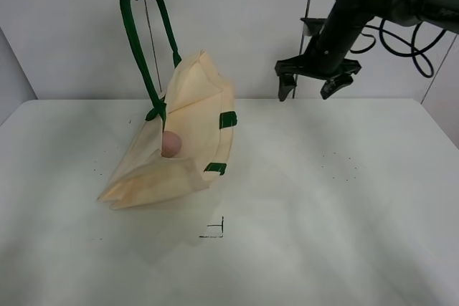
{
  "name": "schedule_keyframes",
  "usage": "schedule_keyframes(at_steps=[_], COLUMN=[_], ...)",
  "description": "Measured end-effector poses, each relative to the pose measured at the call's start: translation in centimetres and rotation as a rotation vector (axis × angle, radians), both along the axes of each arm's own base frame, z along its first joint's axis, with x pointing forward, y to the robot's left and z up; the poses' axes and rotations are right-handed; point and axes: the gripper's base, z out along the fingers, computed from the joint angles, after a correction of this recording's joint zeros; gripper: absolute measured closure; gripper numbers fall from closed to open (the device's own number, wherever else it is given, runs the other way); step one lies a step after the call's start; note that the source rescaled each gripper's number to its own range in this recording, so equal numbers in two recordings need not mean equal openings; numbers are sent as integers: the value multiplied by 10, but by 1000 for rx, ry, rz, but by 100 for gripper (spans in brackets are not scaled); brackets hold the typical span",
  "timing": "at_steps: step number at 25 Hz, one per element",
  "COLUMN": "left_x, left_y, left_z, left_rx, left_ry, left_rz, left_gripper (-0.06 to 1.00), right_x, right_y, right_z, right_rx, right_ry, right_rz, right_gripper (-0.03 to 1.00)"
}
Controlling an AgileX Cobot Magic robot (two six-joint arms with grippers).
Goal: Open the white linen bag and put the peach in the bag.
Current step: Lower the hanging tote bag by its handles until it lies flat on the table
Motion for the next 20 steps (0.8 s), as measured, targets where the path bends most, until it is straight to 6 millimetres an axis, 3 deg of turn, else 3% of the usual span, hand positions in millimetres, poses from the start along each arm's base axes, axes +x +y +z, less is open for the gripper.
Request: schedule_keyframes(at_steps=[4, 8, 14, 20], left_x=[0, 0, 0, 0], left_y=[0, 0, 0, 0], left_z=[0, 0, 0, 0], left_rx=[0, 0, 0, 0], left_ry=[0, 0, 0, 0], left_rz=[0, 0, 0, 0], left_gripper=[94, 94, 94, 94], right_x=[7, 5, 0, -38], right_y=[-62, -97, -97, -89], right_z=[-1, -2, 6, 32], right_rx=[-15, -27, -29, -44], right_ry=[27, 68, 62, 57], right_rz=[-119, -186, -179, -135], right_gripper=[-3, -3, -3, -3])
